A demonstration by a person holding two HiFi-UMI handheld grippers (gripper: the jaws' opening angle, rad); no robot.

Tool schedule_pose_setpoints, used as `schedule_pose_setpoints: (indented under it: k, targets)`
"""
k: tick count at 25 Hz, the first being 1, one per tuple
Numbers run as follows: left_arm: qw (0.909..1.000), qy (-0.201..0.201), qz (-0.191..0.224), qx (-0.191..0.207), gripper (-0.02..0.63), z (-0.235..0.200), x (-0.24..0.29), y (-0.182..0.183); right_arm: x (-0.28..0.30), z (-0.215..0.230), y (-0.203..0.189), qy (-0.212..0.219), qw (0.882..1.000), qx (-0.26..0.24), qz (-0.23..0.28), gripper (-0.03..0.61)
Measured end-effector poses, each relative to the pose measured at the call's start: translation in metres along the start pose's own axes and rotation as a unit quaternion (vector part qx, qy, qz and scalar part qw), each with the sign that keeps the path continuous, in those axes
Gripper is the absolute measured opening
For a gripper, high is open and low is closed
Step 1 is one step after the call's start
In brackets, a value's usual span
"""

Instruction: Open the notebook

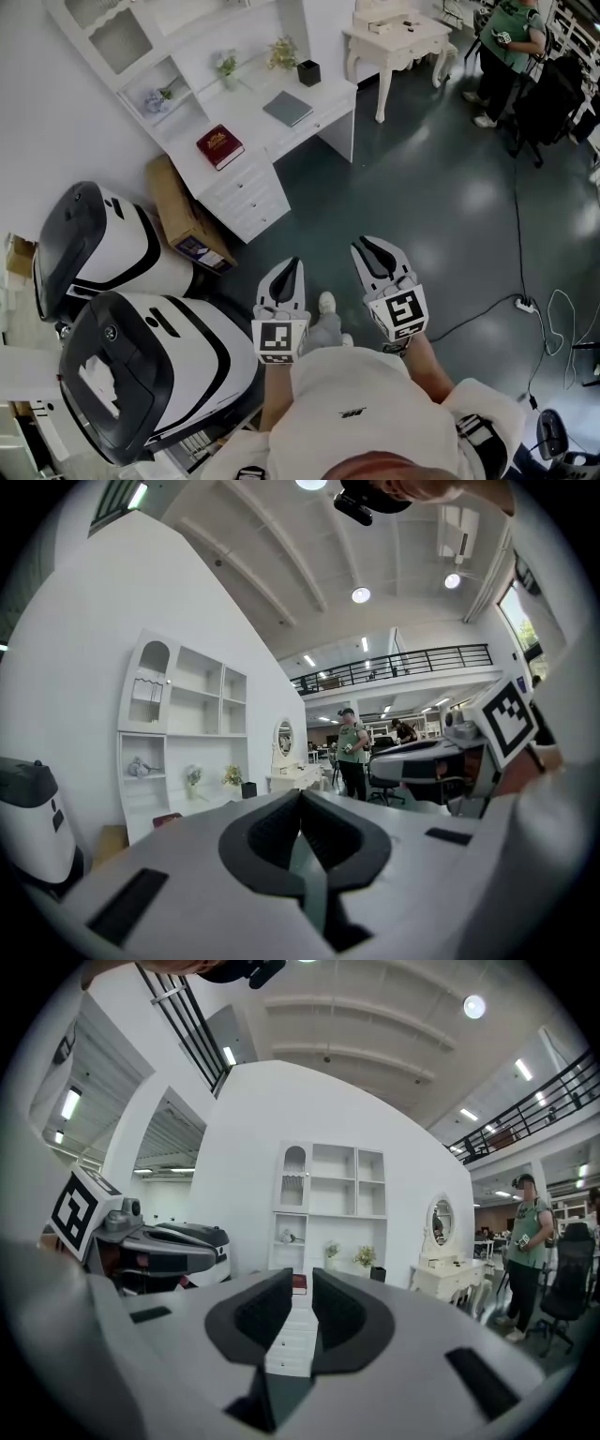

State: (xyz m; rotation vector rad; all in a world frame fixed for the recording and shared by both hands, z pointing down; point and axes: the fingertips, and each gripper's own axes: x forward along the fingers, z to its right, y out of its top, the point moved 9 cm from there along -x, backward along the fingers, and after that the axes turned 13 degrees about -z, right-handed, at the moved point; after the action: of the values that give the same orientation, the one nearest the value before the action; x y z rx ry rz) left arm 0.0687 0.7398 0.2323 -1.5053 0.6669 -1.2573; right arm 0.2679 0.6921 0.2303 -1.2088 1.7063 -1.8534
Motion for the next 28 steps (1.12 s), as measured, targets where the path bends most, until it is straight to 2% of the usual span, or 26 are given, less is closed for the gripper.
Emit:
schedule_pose_setpoints:
  k: [13,28]
  targets:
    - [1.0000,-0.005,-0.002,0.002,0.000,-0.055,0.078,0.023,0.084,0.043,0.022,-0.007,1.000,0.009,-0.009,0.041]
    - [0.9999,-0.010,-0.007,0.002,0.000,-0.130,0.146,0.039,0.178,0.064,0.052,-0.014,1.000,0.010,-0.018,0.040]
